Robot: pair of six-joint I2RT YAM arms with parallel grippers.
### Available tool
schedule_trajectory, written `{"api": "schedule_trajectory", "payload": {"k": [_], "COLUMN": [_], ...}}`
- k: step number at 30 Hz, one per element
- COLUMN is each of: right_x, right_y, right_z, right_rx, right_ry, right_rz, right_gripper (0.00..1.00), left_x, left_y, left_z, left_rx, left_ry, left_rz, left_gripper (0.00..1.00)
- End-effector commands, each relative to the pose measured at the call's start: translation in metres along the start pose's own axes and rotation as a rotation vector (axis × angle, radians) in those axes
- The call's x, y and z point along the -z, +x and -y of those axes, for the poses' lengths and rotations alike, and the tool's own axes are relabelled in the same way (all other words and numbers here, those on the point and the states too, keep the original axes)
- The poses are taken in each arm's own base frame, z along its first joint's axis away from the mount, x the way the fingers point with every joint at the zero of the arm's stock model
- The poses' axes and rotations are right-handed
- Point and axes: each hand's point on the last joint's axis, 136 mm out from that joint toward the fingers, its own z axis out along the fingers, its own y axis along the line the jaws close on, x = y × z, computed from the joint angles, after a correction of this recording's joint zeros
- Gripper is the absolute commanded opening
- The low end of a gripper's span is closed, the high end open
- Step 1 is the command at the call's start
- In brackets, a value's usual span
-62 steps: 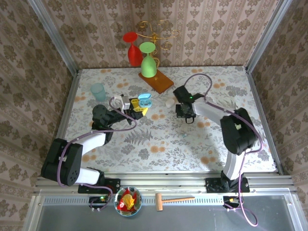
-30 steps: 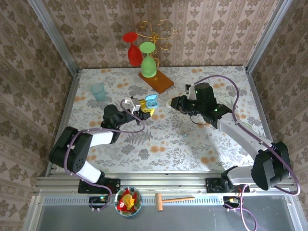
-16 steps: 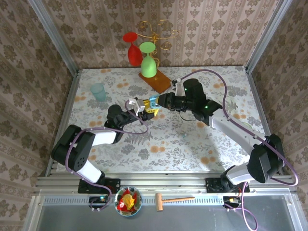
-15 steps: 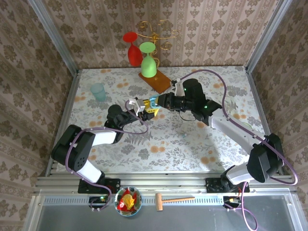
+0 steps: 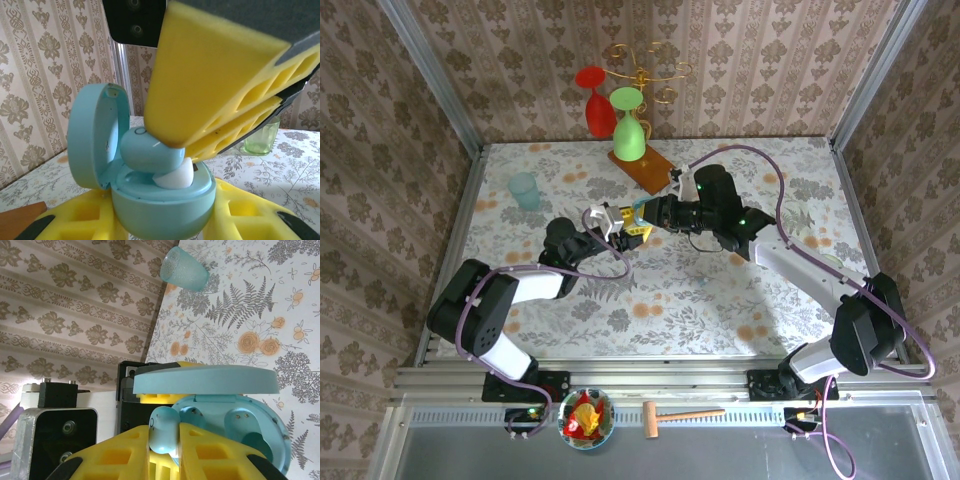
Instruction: Insert wireless bluetooth earbuds into charging case
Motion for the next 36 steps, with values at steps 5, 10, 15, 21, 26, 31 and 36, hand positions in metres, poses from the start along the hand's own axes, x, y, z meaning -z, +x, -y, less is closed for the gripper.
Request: {"api": "schedule_trajectory", "payload": {"k": [5, 10, 15, 21, 26, 31, 36], "right_x": [0.001, 0.002, 0.012, 0.022, 0.043, 0.061, 0.100], "right_y": [0.000, 0.000, -0.004, -0.006, -0.009, -0.009, -0.005], "right_z": [-0.001, -0.004, -0.005, -0.006, -0.020, -0.009, 0.050], "right_rx": [0.044, 0.053, 0.087, 0.142, 0.211, 0.242, 0.181], "right_ry": [0.045, 0.038, 0.069, 0.105, 0.092, 0.154, 0.421], "right_rz": [0.000, 0.001, 0.028, 0.045, 0.090, 0.129, 0.208], "right_gripper": [0.20, 0.32, 0.38, 0.44, 0.48, 0.49, 0.48], "left_x": [-0.002, -0.002, 0.000, 0.001, 0.002, 0.004, 0.010], "left_y": [-0.027, -0.027, -0.027, -0.030, -0.027, -0.026, -0.029], "left_z": [-0.004, -0.005, -0.004, -0.003, -0.003, -0.002, -0.003], "left_rx": [-0.082, -0.088, -0.095, -0.099, -0.107, -0.127, -0.157], "left_ry": [-0.027, -0.033, -0.037, -0.036, -0.039, -0.038, -0.051], "left_rz": [0.058, 0.056, 0.057, 0.065, 0.064, 0.062, 0.063], "left_gripper": [0.26, 0.26, 0.26, 0.26, 0.26, 0.26, 0.26]}}
